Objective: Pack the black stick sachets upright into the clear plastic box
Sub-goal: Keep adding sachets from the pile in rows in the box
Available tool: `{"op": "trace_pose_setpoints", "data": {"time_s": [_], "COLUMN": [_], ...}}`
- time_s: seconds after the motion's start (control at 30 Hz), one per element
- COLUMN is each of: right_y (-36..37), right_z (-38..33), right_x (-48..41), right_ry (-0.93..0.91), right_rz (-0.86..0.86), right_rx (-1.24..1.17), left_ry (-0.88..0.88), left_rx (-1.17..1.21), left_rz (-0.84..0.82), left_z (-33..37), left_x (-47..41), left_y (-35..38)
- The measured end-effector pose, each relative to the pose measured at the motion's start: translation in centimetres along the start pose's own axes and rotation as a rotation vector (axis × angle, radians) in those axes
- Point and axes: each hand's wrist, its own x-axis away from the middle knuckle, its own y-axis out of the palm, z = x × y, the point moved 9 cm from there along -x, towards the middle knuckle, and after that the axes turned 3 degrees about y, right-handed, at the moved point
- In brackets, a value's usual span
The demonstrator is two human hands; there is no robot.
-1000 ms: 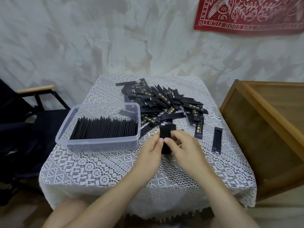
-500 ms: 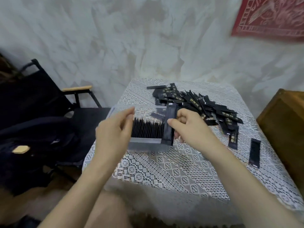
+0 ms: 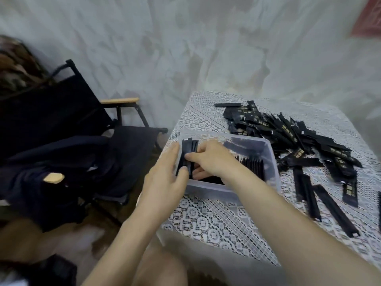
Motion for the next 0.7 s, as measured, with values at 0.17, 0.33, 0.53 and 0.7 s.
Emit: {"op": "trace_pose_setpoints", "data": {"time_s": [0.17,0.33,0.53,0.7], "right_y": [0.2,0.3,0.9,1.6], "right_z": [0.2,0.4,0.4,0.3], "right_x": [-0.5,0.0,-0.1,-0.8], "right_ry": [-0.012,0.001,-0.025,-0.062], "right_rz": [0.011,-0.105,-0.149,-0.118], "right_rx": [0.146,0.066,0.039,0.155], "left_ry": [-0.010,-0.007,0.049,0.069], "left_rx": [0.025,0.050,0.001,-0.038], "left_rz": [0.013,0.025,0.046,0.064], "left_z": [-0.9,-0.8,0.0,0.1], "left_x": [-0.1,0.0,-0.1,-0.2], "left_y": [0.1,0.1,-0.2,-0.5]}}
